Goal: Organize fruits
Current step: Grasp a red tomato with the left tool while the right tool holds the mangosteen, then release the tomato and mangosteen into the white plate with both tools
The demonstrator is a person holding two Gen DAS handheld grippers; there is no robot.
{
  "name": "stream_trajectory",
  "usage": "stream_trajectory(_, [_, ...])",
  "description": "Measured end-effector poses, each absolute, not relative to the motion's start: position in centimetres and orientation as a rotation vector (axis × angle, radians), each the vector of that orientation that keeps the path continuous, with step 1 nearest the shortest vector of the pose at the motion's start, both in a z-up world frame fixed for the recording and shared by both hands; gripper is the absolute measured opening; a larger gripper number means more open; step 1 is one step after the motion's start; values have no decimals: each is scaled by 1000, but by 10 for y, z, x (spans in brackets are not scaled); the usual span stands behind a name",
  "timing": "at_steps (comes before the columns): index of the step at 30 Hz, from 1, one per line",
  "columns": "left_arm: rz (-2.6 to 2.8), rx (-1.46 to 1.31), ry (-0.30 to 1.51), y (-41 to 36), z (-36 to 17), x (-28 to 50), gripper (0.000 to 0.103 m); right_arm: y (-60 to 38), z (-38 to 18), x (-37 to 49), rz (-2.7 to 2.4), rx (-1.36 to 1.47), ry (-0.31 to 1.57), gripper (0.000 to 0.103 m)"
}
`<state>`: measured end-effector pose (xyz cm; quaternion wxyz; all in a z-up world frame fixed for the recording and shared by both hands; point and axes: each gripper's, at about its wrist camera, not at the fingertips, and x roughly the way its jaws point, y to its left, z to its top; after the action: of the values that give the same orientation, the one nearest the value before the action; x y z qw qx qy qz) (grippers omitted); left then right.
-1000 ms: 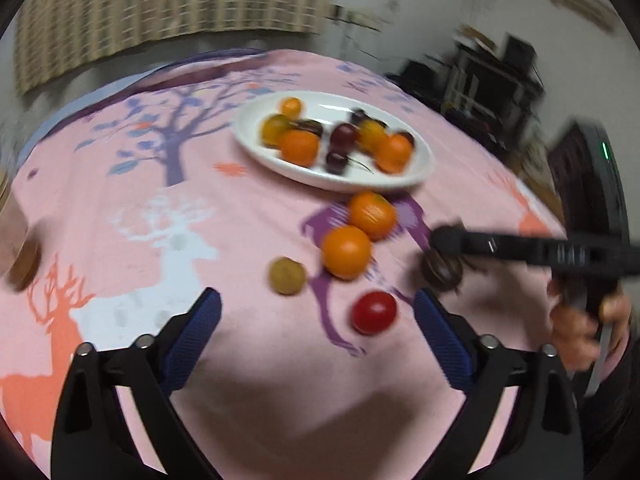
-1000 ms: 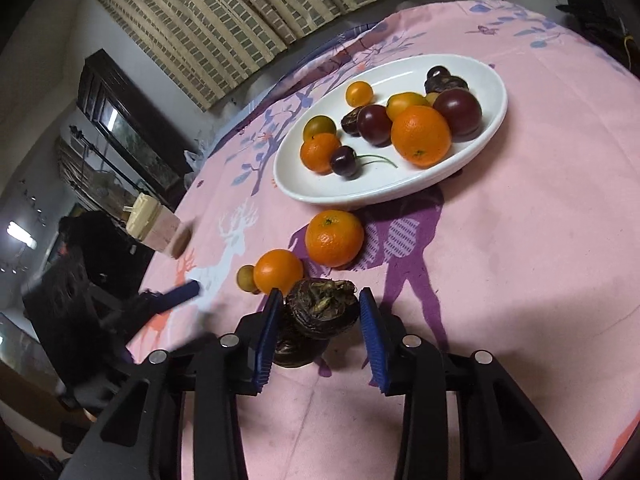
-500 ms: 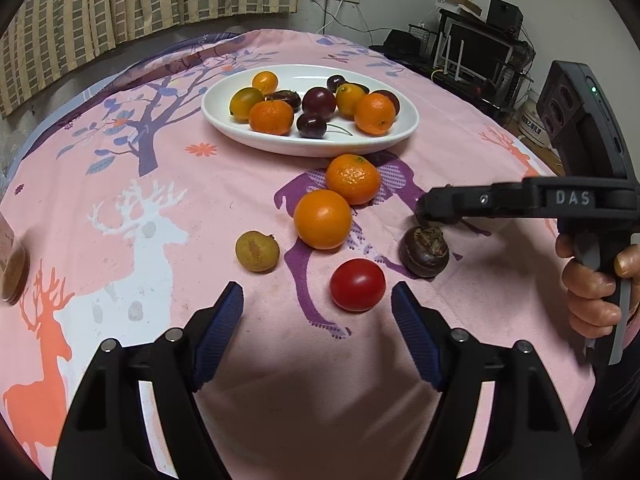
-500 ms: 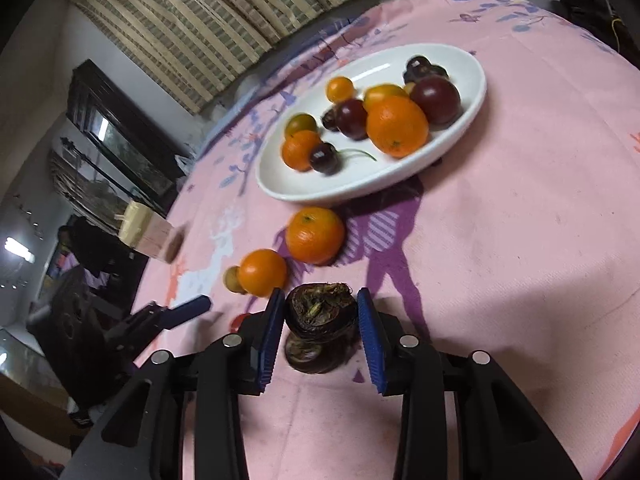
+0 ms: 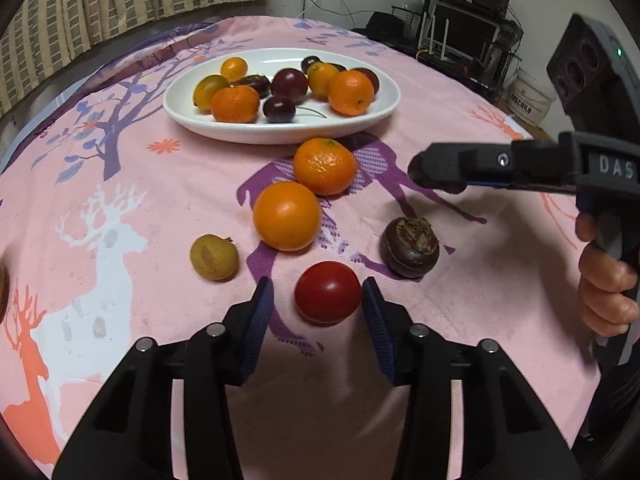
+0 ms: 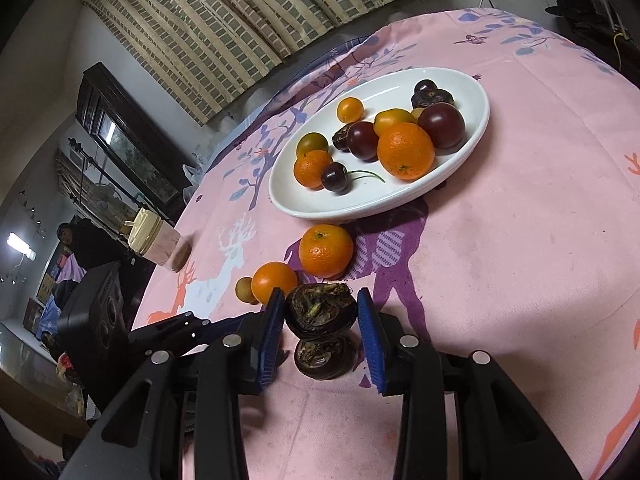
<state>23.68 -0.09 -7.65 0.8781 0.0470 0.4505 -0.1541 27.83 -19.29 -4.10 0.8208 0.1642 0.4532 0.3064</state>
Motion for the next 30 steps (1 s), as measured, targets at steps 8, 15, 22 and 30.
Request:
stream_trajectory(8, [-340,79,935,1,-73,234,31,-189,-38,275,592,272,928,38])
stream_trajectory(15, [-370,-77,840,21,-33,253,31,-171,-19,289,521,145,810,37])
stream_trajectory(22, [-252,-111,782,27,-2,344,31,-163,0,354,437,144,714,38])
stream_trajectory(30, [-142,-63,834,16,-12,413,64,-165,-8,395,415,147,727,53])
